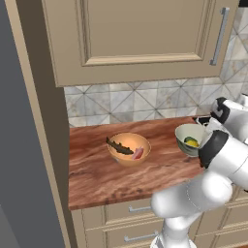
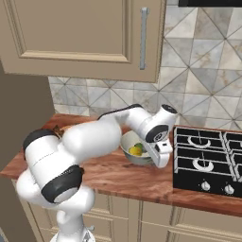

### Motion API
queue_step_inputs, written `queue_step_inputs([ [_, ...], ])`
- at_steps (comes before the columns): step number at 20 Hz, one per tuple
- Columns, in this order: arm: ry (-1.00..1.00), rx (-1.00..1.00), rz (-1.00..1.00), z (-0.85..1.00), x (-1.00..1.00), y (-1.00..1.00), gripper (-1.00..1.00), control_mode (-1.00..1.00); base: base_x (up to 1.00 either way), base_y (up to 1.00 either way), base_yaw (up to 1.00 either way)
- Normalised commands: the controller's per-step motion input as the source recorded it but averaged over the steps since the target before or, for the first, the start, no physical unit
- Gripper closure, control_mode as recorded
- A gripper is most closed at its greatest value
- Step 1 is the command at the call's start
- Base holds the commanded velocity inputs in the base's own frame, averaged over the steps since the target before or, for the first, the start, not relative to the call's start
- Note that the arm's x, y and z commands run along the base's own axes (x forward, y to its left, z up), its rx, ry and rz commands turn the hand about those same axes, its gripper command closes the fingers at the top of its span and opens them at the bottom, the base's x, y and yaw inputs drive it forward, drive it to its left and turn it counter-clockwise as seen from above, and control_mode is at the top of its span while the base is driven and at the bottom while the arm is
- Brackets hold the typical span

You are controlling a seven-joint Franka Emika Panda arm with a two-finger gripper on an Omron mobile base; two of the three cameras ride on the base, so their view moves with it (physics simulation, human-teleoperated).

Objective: Place the bowl with the avocado and lemon on the second highest shelf of the fridge. Place the bowl with the fish and steak on the top shelf of the fridge.

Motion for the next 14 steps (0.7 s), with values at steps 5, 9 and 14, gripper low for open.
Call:
queue_step_inputs([
  [5, 0.00, 0.00, -0.10, -0.62, 0.43, 0.00, -1.00, -1.00, 0.00, 0.00, 0.00],
  [9, 0.00, 0.00, -0.12, -0.52, 0.66, 0.00, -1.00, -1.00, 0.00, 0.00, 0.00],
  [14, 0.00, 0.00, -0.07, -0.39, 0.33, -0.03, -1.00, -1.00, 0.00, 0.00, 0.00],
])
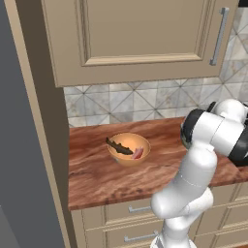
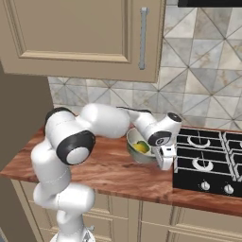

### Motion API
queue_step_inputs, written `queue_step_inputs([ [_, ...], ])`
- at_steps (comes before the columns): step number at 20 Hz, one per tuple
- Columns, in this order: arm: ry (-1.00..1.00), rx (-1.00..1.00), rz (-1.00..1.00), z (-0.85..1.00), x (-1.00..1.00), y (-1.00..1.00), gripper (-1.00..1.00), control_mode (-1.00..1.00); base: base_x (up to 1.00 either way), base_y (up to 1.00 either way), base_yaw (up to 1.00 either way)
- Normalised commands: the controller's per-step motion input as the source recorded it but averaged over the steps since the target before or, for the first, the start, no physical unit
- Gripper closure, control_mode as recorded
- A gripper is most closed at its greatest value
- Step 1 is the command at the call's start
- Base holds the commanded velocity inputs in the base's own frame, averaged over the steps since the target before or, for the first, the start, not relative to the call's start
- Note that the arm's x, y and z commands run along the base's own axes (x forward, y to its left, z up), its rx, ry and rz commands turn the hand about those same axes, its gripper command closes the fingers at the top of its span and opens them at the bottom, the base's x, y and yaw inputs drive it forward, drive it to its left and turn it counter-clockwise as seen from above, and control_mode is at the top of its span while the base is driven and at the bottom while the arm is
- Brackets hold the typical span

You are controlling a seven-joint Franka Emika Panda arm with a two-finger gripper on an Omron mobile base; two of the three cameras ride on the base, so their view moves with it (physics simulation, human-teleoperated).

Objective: Place the bowl with the avocado and lemon on the second highest shelf of the fridge. Place the bowl with the fish and steak on the top shelf of the fridge.

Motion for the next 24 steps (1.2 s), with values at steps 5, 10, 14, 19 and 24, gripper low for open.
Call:
queue_step_inputs([
  [5, 0.00, 0.00, -0.02, -0.07, 0.05, 0.00, 1.00, -1.00, 0.00, 0.00, 0.00],
  [10, -0.01, 0.00, 0.00, 0.00, -0.08, 0.02, 1.00, -1.00, 0.00, 0.00, 0.00],
  [14, -0.12, 0.00, 0.01, 0.24, -0.49, 0.36, 1.00, -1.00, 0.00, 0.00, 0.00],
  [19, -0.24, -0.07, 0.03, 0.99, -0.77, 0.81, 1.00, -1.00, 0.00, 0.00, 0.00],
  [24, -0.24, -0.12, 0.07, 1.00, -0.74, 1.00, 1.00, -1.00, 0.00, 0.00, 0.00],
])
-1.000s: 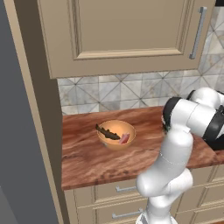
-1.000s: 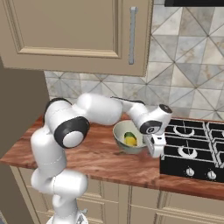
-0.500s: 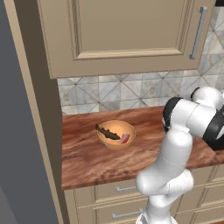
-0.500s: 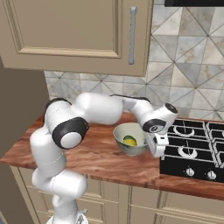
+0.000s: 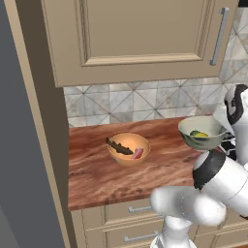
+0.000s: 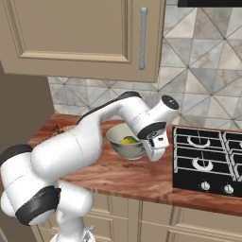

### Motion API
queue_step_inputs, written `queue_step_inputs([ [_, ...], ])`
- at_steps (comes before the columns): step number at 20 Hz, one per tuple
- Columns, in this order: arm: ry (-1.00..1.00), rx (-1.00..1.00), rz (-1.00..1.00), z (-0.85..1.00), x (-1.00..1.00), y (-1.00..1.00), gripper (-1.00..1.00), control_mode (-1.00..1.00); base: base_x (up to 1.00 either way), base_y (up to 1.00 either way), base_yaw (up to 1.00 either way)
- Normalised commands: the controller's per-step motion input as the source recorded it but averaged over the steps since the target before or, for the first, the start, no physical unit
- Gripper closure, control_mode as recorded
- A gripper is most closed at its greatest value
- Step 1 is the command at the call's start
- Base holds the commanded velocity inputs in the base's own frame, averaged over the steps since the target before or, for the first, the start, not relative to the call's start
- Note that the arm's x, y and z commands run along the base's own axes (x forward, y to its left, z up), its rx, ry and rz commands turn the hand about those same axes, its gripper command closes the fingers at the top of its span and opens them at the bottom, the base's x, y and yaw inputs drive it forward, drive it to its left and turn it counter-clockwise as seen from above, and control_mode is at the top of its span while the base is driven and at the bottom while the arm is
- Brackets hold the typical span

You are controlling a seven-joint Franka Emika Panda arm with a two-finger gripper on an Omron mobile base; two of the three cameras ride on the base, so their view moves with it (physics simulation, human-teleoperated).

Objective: Place the bowl with the avocado and lemon on the second highest shelf of the fridge. Place the bowl with the fish and steak on the top shelf of the fridge.

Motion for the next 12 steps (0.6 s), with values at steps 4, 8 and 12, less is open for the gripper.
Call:
queue_step_inputs([
  [4, -0.25, -0.05, 0.03, 0.99, -0.74, 1.00, 1.00, -1.00, 0.00, 0.00, 0.00],
  [8, -0.14, 0.06, 0.00, 0.51, -0.80, 1.00, 1.00, -1.00, 0.00, 0.00, 0.00],
  [12, -0.01, 0.26, 0.01, 0.42, -0.94, 0.99, 1.00, -1.00, 0.00, 0.00, 0.00],
])
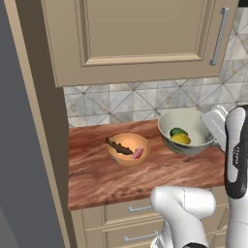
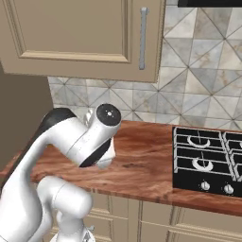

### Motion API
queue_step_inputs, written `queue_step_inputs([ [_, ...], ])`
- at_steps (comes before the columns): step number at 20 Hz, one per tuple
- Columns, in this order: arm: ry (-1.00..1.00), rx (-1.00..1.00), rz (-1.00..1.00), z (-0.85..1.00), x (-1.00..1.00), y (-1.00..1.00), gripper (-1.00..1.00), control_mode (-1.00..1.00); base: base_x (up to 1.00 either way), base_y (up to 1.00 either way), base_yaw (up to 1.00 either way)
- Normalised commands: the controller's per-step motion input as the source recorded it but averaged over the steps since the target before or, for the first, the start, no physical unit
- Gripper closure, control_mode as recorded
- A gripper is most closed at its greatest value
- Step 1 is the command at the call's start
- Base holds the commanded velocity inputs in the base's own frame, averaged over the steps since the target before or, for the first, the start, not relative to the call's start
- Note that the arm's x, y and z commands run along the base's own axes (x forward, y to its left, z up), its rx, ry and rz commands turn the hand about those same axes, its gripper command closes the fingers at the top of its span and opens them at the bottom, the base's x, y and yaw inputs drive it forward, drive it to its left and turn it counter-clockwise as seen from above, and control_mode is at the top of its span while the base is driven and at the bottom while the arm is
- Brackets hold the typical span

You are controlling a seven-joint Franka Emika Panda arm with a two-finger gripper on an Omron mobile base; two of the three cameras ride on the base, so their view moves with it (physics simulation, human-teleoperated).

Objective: Place the bowl with the avocado and lemon on the second highest shelf of the fridge. Place the bowl with the fish and steak on the top shelf of the fridge.

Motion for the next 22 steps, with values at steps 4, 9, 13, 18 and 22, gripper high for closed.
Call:
queue_step_inputs([
  [4, 0.00, 0.14, 0.05, 0.14, -0.84, 0.87, 1.00, -1.00, 0.00, 0.00, 0.00],
  [9, 0.00, 0.01, 0.03, 0.00, -0.22, 0.11, 1.00, -1.00, 0.00, 0.00, 0.00],
  [13, 0.00, 0.00, 0.11, 0.00, -0.54, 0.24, 1.00, -1.00, 0.00, 0.00, 0.00],
  [18, 0.00, 0.00, 0.04, 0.00, -0.34, 0.09, 1.00, 1.00, -0.58, 0.02, 0.34],
  [22, 0.00, 0.00, 0.00, 0.00, 0.00, 0.00, 1.00, 1.00, -0.70, -0.01, 0.92],
])
